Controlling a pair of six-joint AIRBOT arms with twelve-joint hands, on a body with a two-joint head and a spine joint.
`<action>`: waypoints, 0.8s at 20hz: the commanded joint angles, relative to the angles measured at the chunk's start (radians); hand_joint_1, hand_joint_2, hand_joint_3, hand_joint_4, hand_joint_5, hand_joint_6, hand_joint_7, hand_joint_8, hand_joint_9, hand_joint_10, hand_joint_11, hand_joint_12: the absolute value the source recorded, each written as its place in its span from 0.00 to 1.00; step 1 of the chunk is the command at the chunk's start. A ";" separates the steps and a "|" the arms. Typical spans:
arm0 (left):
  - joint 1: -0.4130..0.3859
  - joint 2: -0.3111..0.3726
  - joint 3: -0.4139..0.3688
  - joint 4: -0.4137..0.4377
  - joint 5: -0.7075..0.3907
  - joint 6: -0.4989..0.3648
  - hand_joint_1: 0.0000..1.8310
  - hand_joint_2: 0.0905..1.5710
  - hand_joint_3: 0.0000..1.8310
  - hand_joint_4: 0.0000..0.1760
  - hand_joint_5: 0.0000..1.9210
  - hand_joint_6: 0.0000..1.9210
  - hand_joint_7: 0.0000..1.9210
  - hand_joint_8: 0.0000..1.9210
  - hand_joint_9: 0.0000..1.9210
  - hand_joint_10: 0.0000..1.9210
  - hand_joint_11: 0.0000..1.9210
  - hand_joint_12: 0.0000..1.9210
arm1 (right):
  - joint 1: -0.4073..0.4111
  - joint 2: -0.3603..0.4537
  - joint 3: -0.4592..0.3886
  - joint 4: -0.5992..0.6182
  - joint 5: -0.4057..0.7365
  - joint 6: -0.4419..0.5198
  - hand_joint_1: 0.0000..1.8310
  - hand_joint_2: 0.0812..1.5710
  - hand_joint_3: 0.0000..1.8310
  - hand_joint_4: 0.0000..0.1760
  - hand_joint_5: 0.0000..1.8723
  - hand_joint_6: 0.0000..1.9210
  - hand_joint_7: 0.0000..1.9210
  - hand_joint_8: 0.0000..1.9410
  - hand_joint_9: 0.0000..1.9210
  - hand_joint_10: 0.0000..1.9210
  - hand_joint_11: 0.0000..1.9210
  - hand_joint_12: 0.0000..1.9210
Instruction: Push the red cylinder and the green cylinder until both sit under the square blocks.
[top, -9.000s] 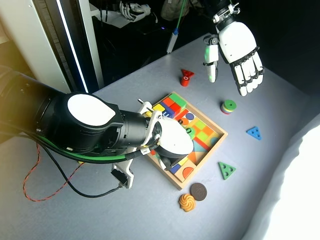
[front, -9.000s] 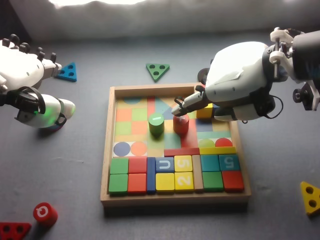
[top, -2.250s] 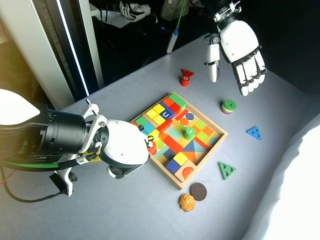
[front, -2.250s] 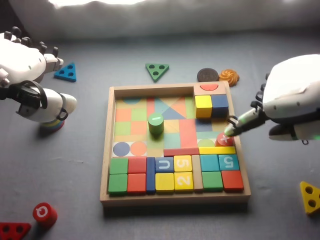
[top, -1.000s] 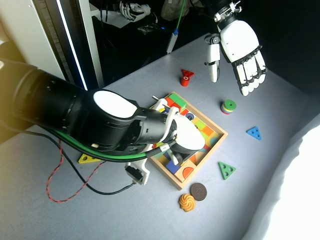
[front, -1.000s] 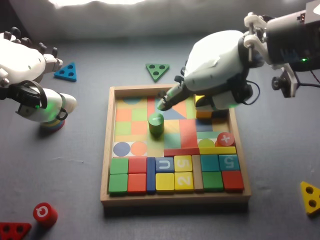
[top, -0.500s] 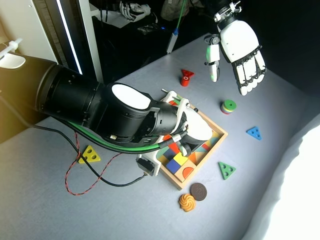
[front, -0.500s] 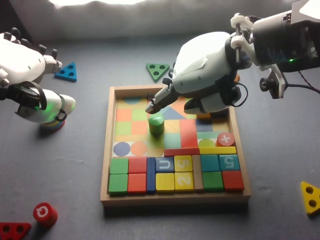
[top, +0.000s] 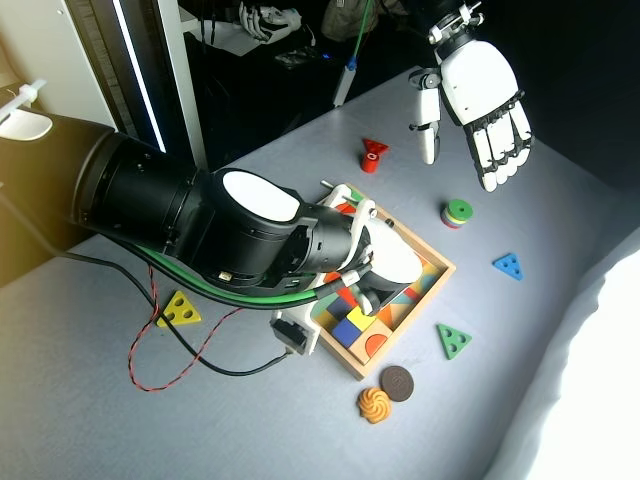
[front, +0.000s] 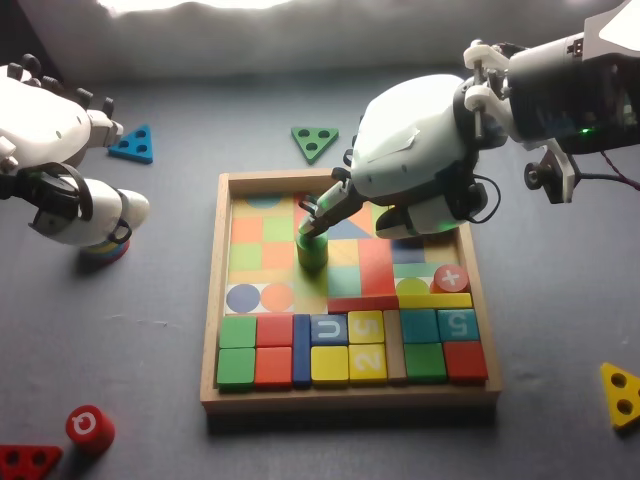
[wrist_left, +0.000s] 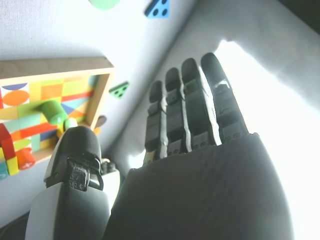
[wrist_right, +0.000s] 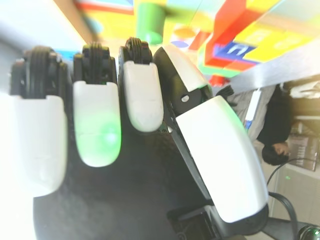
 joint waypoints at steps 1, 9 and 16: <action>-0.011 0.011 0.006 0.057 -0.024 0.006 0.05 0.85 0.00 0.00 0.14 0.00 0.17 0.00 0.16 0.00 0.00 0.32 | 0.008 0.012 0.005 0.038 -0.011 -0.005 0.31 1.00 0.06 0.00 0.19 0.00 0.86 1.00 0.94 1.00 1.00 1.00; -0.012 0.011 0.006 0.057 -0.024 0.006 0.02 0.86 0.00 0.00 0.09 0.00 0.12 0.00 0.11 0.00 0.00 0.26 | -0.010 0.013 0.006 0.038 -0.010 -0.003 0.32 1.00 0.05 0.00 0.17 0.00 0.87 1.00 0.95 1.00 0.99 1.00; -0.012 0.011 0.006 0.057 -0.025 0.006 0.03 0.85 0.00 0.00 0.11 0.00 0.13 0.00 0.12 0.00 0.00 0.27 | -0.029 0.027 0.005 0.038 0.004 0.019 0.36 1.00 0.03 0.00 0.18 0.00 0.86 1.00 0.95 1.00 1.00 1.00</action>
